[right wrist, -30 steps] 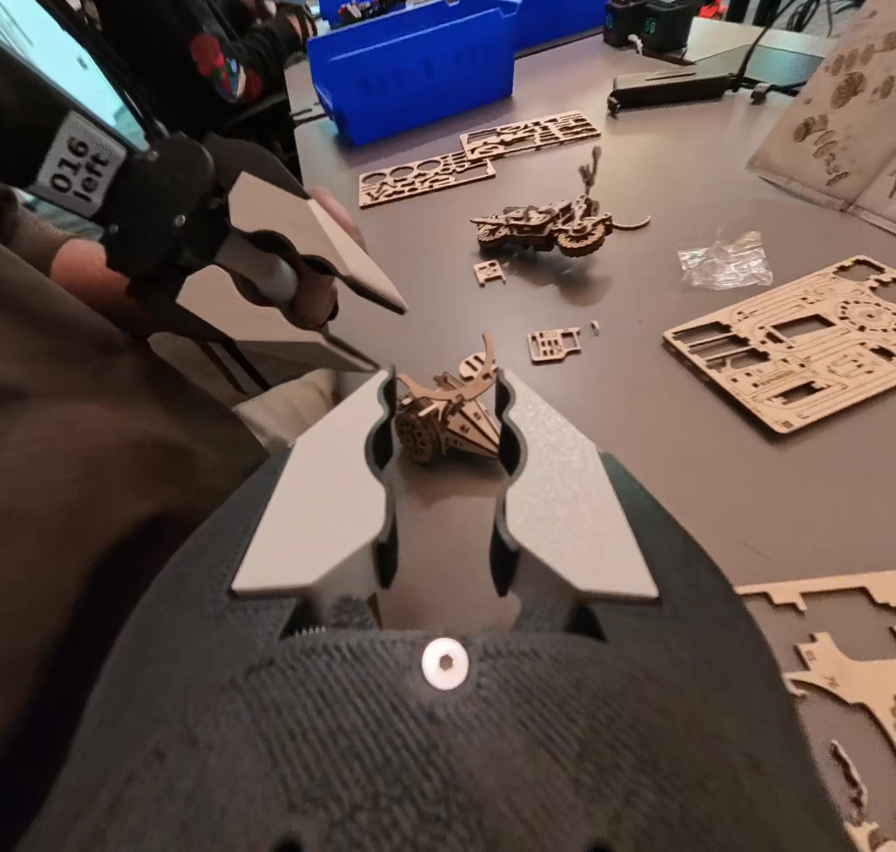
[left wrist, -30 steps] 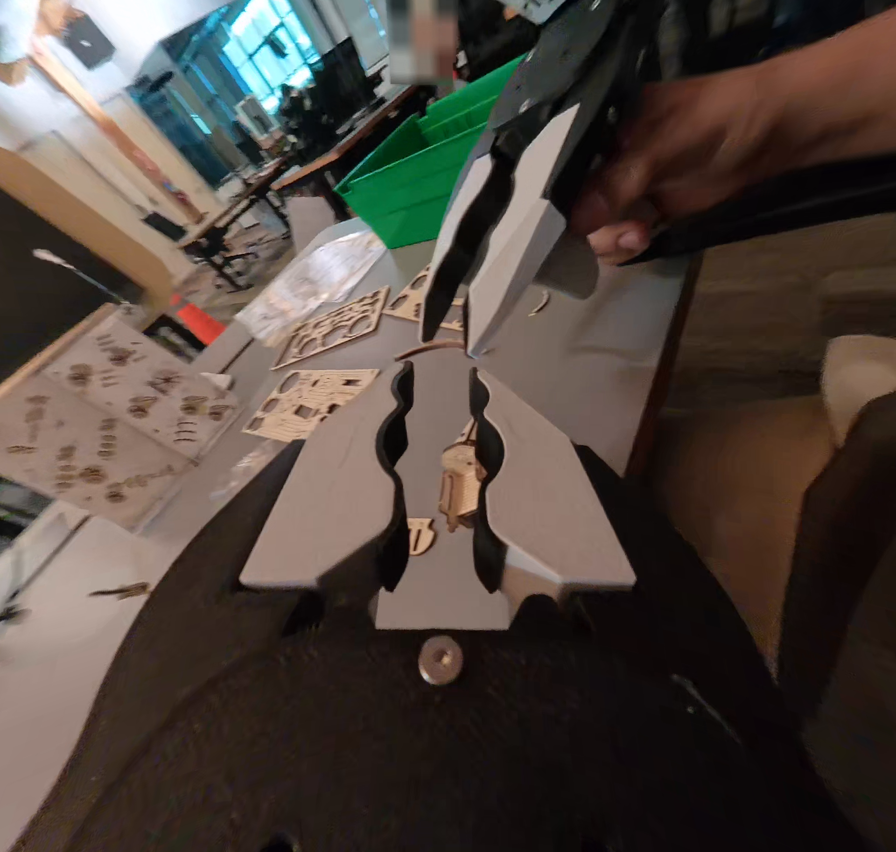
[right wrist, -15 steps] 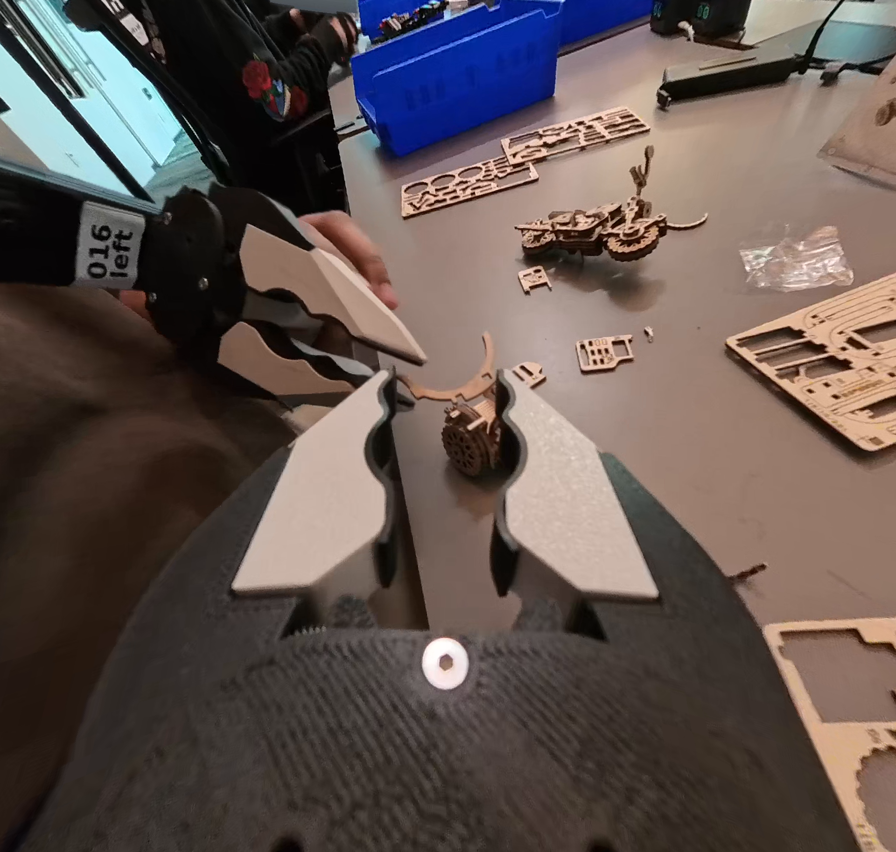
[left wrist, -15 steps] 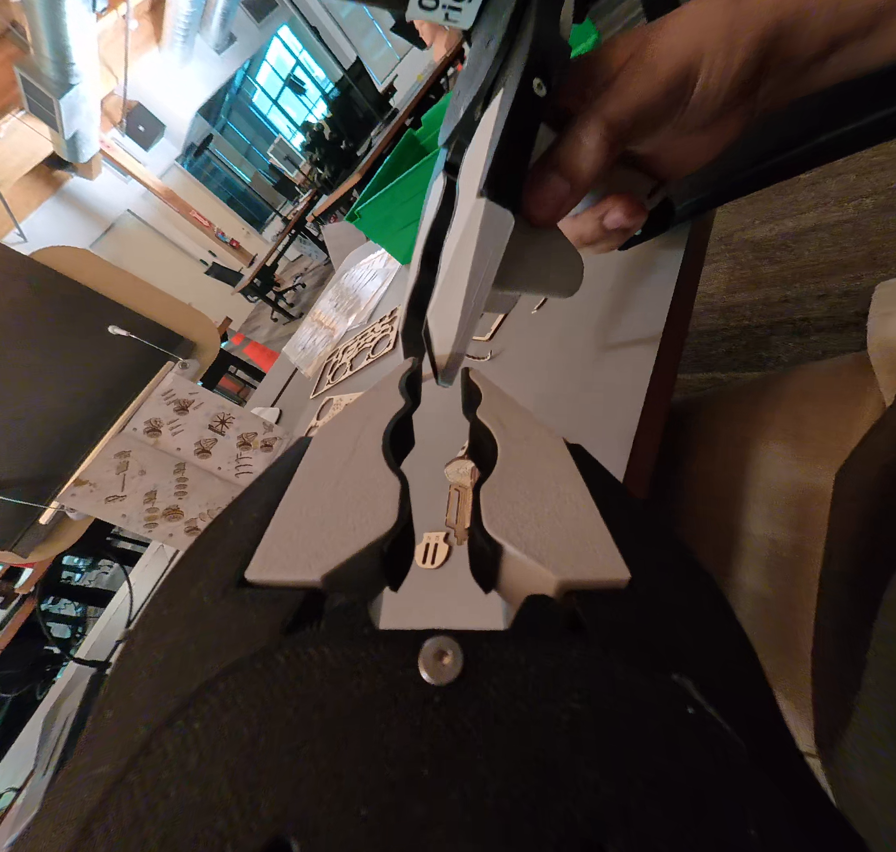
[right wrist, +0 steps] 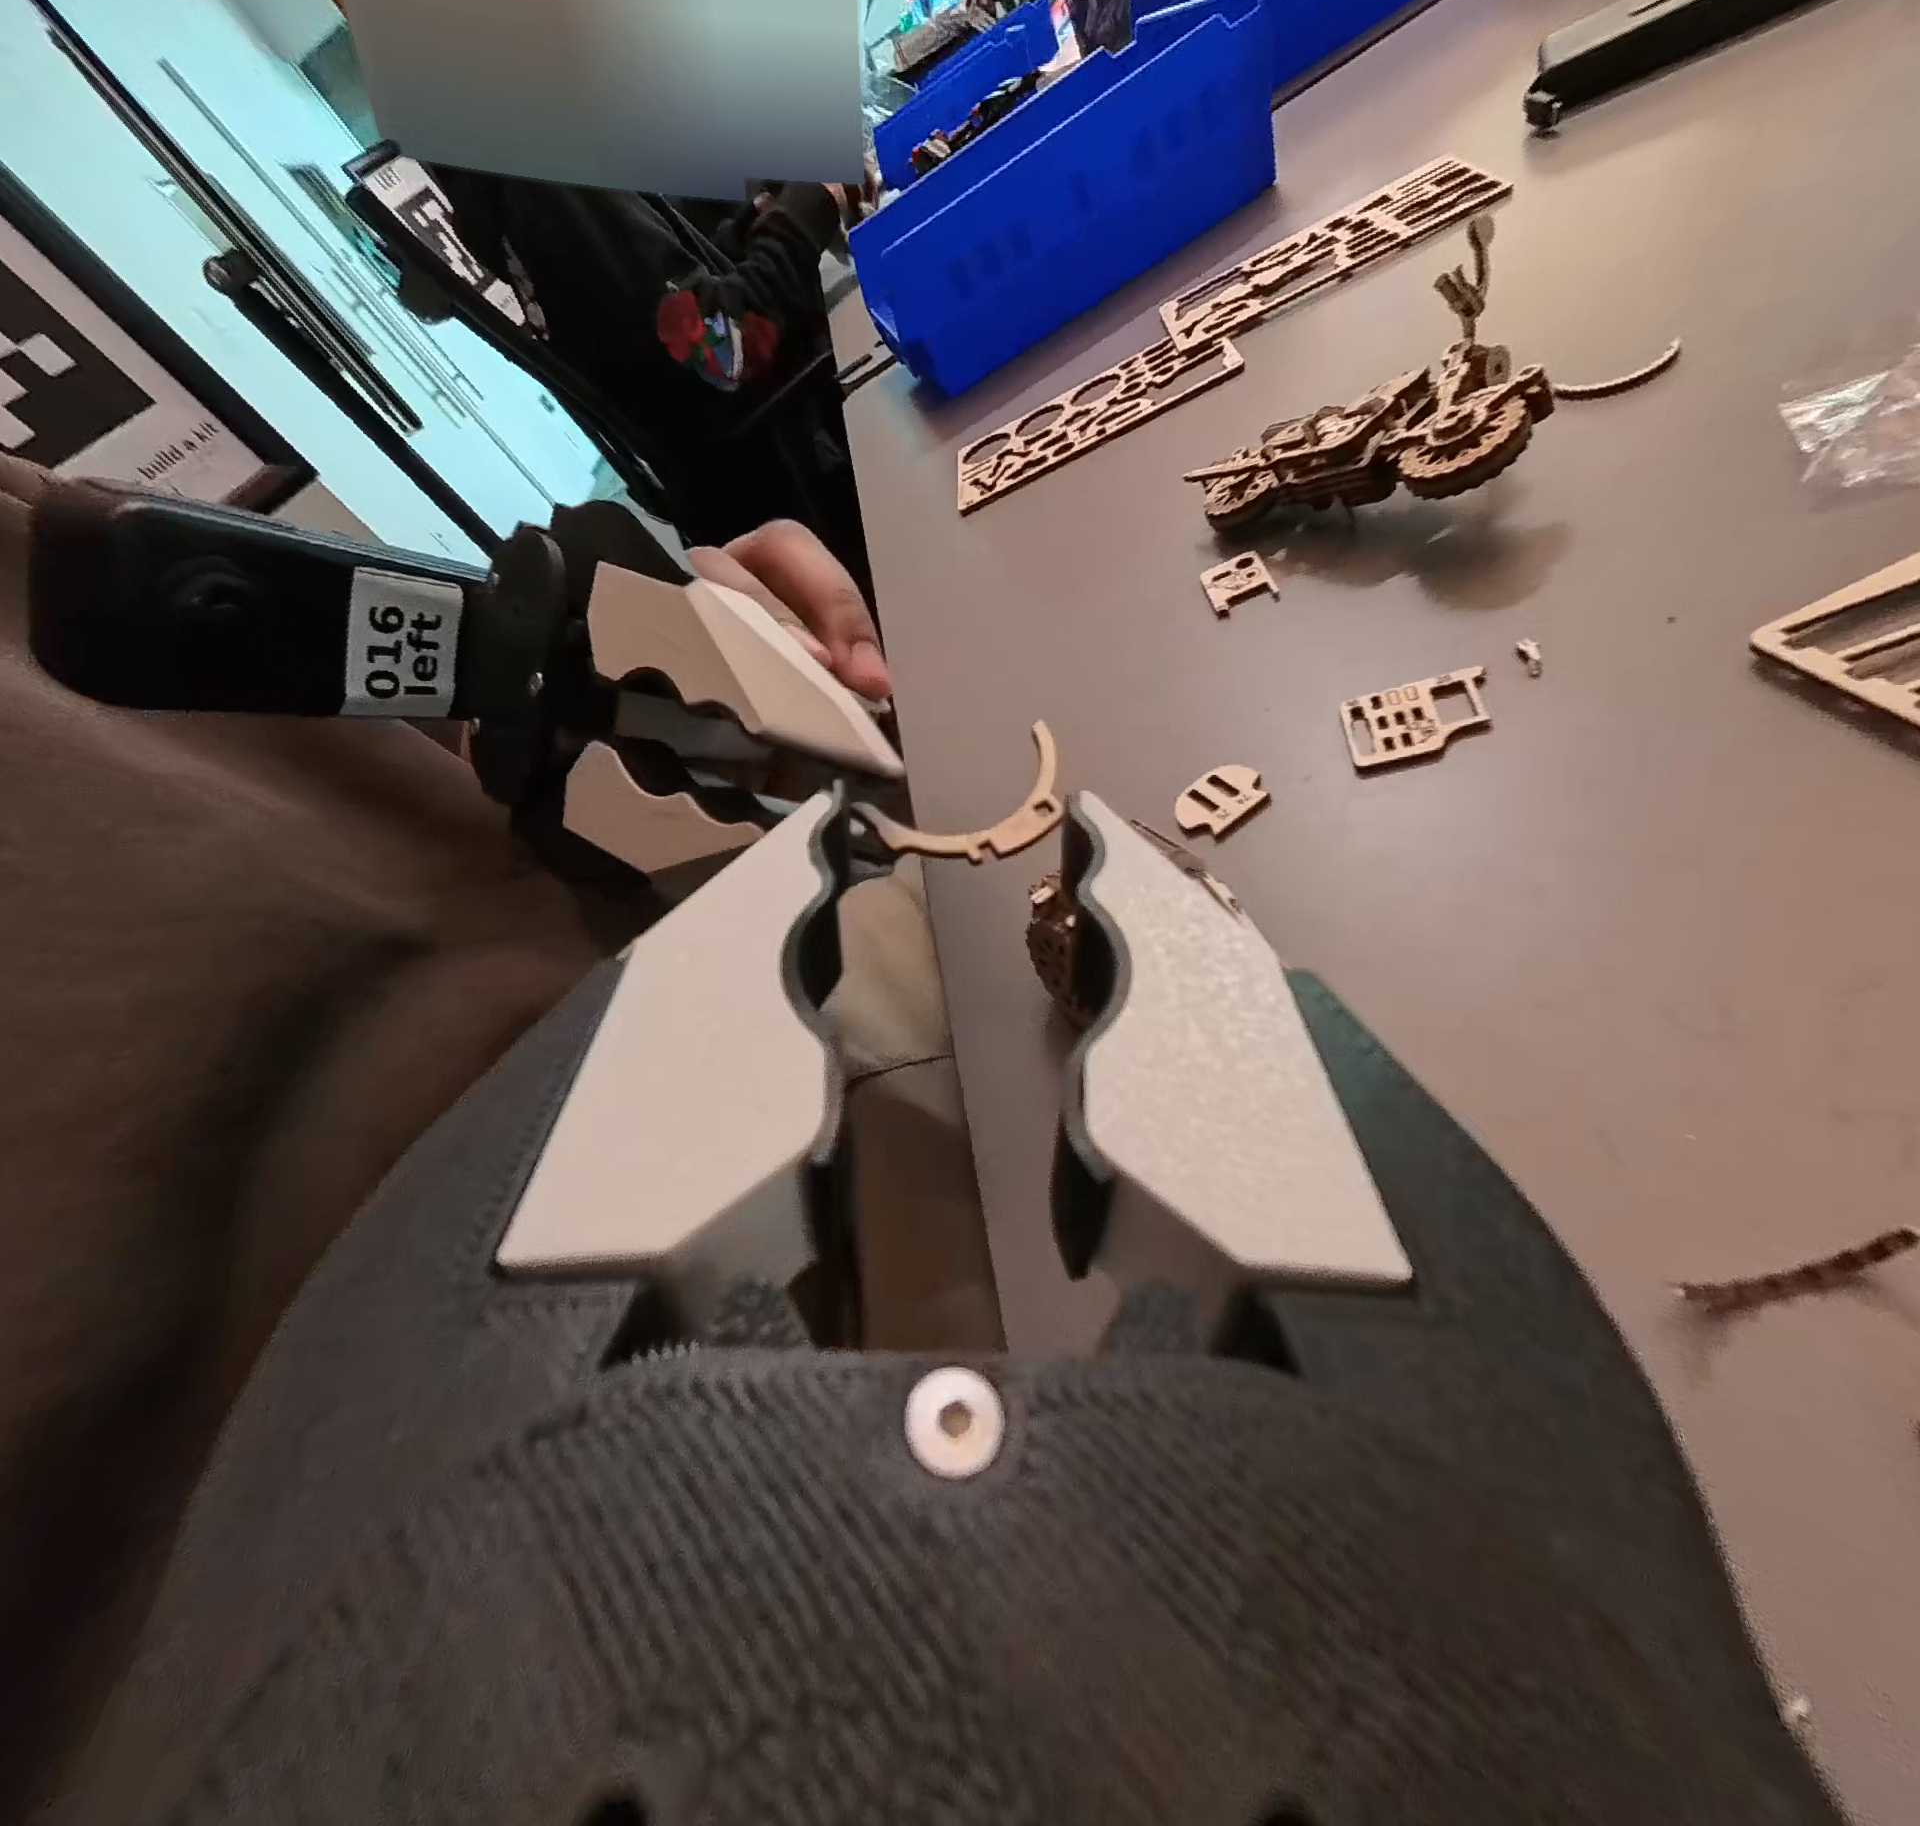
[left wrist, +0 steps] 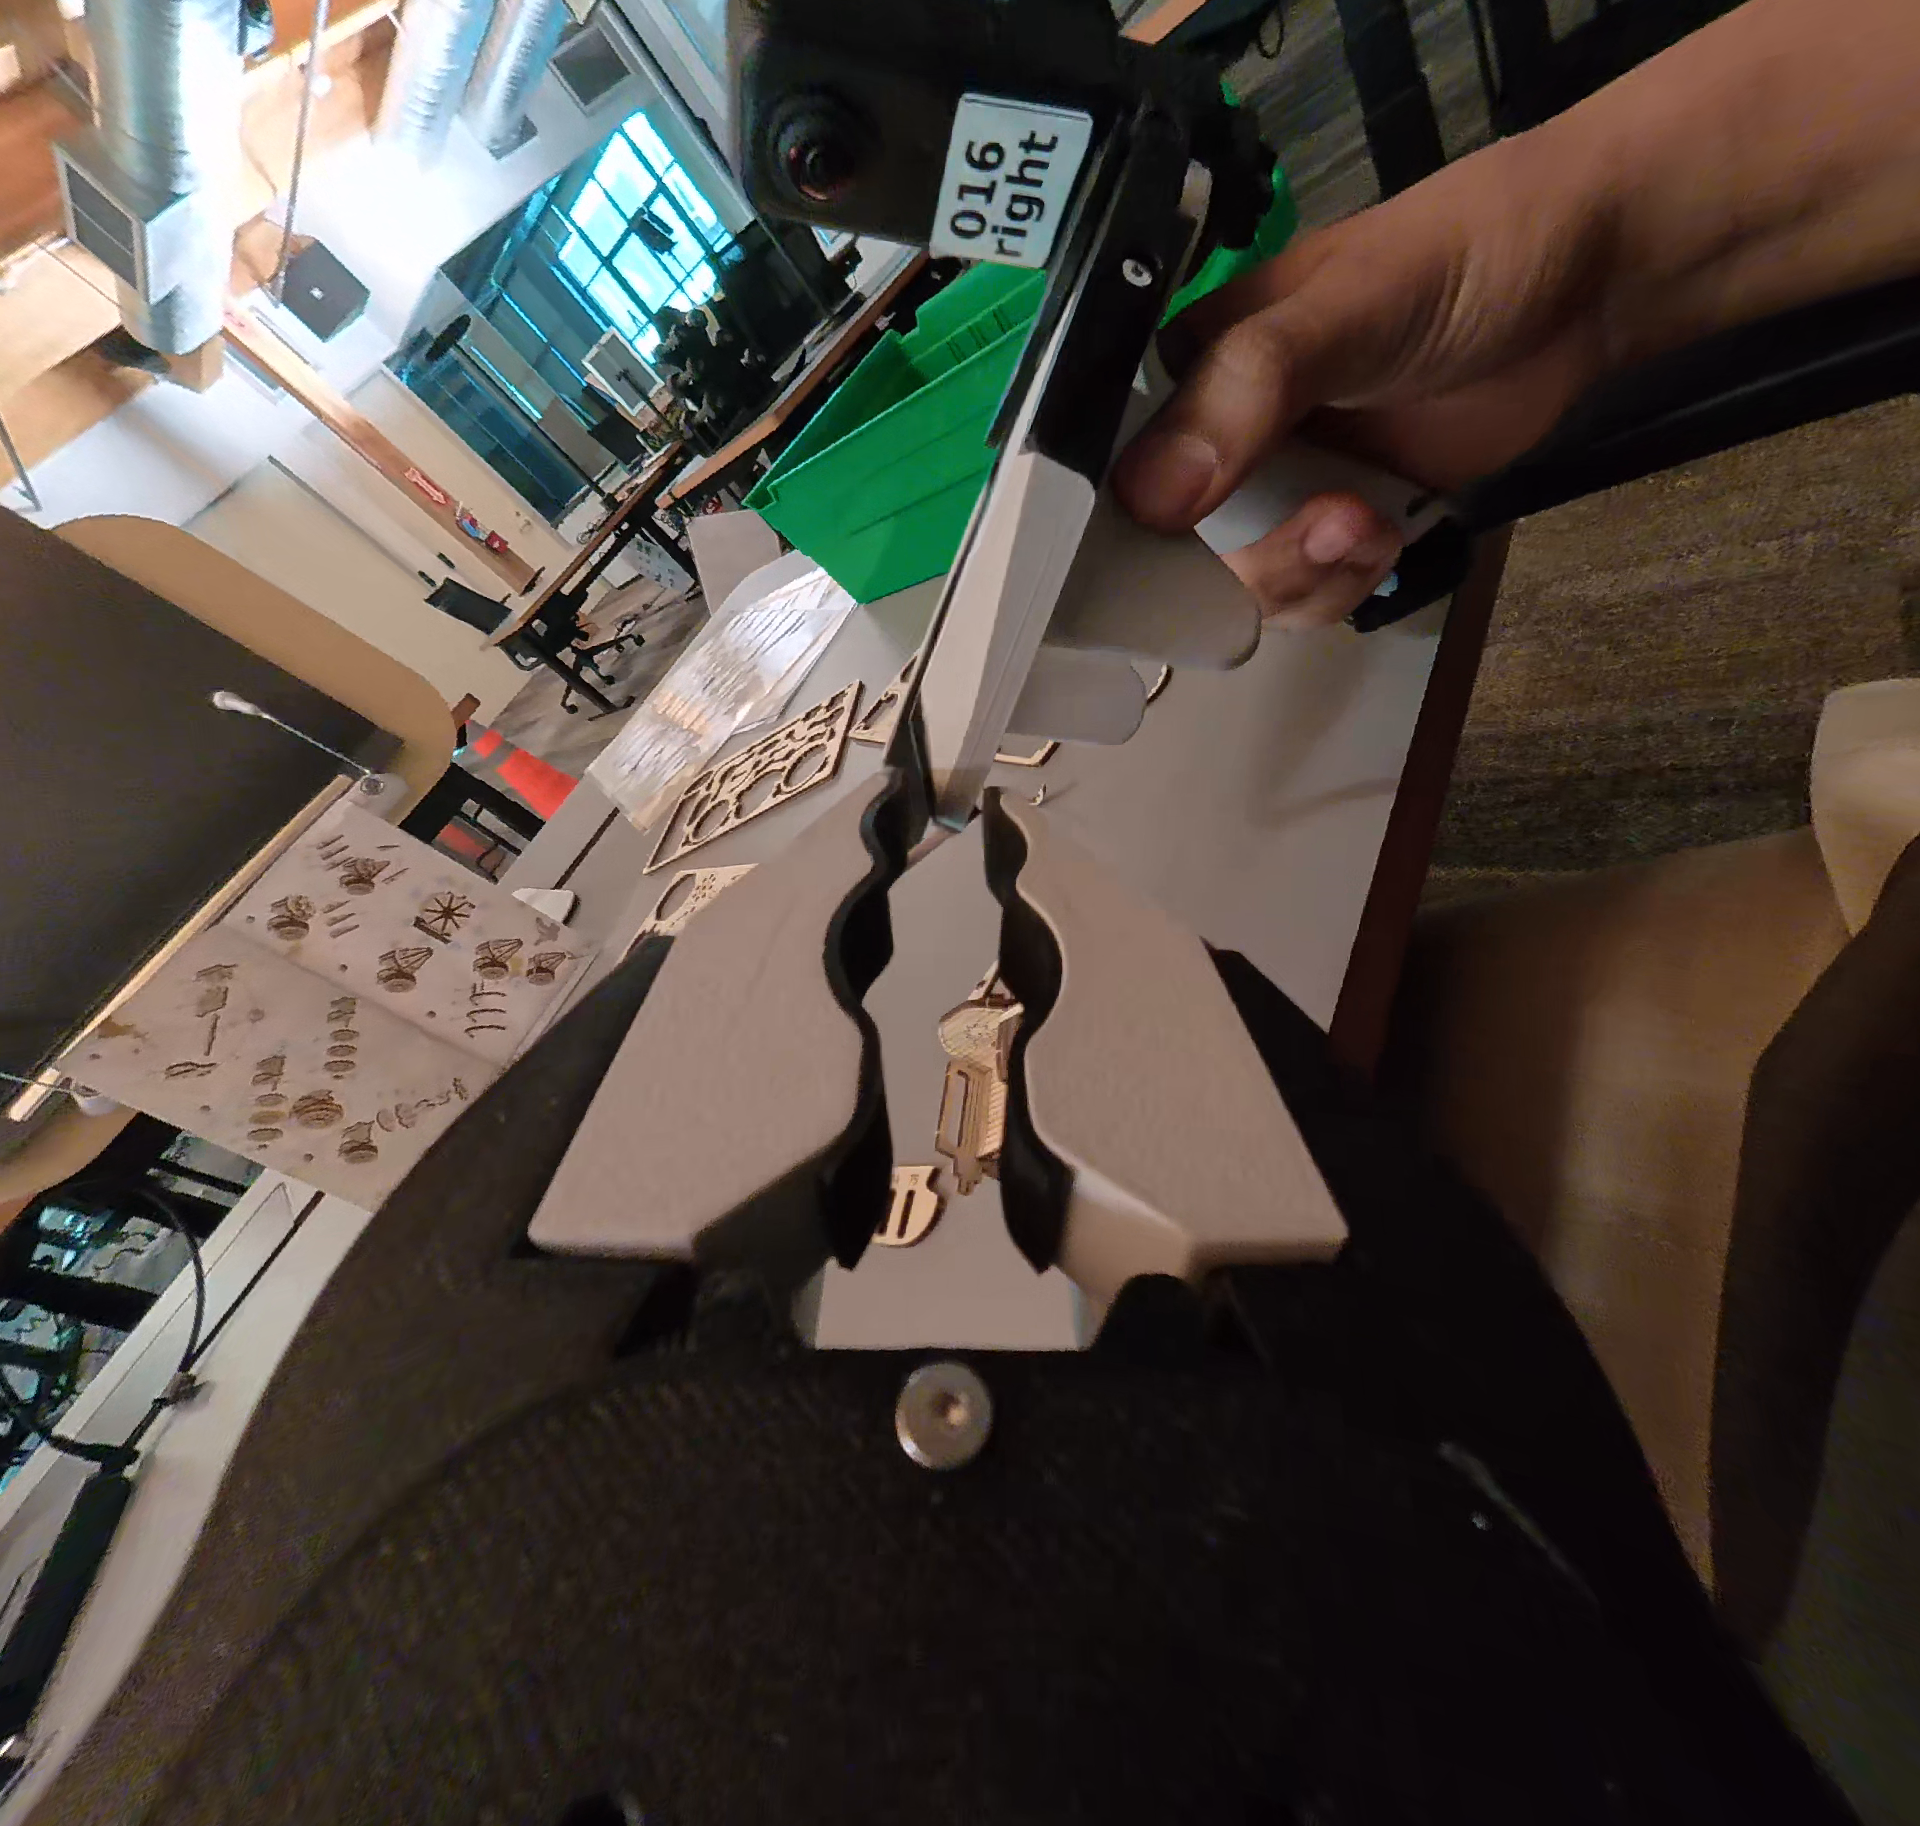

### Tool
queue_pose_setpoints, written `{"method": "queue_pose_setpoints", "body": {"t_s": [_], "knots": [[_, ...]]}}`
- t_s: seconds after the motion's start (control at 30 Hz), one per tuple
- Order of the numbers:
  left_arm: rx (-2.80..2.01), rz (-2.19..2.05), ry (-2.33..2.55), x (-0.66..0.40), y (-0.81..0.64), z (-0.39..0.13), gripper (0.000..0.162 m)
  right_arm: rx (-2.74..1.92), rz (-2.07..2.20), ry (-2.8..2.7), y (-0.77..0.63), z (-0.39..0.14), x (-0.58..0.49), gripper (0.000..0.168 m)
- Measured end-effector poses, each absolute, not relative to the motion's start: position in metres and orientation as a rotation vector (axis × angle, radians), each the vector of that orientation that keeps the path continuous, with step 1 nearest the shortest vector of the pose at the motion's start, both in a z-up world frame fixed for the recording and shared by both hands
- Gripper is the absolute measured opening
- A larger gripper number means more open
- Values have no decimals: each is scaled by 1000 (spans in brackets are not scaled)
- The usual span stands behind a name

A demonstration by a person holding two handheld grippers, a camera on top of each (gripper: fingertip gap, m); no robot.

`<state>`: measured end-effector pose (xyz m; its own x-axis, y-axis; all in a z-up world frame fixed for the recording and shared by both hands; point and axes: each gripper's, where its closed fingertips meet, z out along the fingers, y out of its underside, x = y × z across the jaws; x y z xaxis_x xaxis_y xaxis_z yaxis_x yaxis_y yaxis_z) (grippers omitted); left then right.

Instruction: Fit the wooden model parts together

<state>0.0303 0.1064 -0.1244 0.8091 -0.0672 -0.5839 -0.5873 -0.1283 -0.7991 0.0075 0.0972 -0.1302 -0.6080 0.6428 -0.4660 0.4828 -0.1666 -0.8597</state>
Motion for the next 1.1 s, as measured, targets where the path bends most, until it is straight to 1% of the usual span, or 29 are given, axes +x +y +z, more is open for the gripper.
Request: {"method": "queue_pose_setpoints", "body": {"t_s": [0.1, 0.33, 0.43, 0.57, 0.8, 1.0, 1.03, 1.1], "knots": [[-1647, 500, 497, 23, 105, -122, 20, -1325, 1907, -1928, 100, -128, 8, 39], [-1697, 529, 526, 11, 105, -134, 19, -1285, 1891, -2030, 92, -132, 16, 39], [-1706, 538, 581, 19, 105, -138, 16, -1277, 1873, -2073, 85, -135, 18, 39], [-1680, 573, 633, 26, 104, -139, 0, -1277, 1907, -2050, 84, -130, 18, 39], [-1679, 482, 542, 24, 104, -131, 0, -1286, 1968, -1999, 84, -123, 17, 39], [-1661, 559, 492, 9, 102, -123, 0, -1319, 2014, -1895, 95, -113, 13, 40], [-1663, 564, 480, 5, 102, -122, 0, -1325, 2028, -1873, 98, -110, 12, 39], [-1669, 545, 454, 1, 101, -122, 0, -1313, 2063, -1840, 101, -105, 13, 22]]}}
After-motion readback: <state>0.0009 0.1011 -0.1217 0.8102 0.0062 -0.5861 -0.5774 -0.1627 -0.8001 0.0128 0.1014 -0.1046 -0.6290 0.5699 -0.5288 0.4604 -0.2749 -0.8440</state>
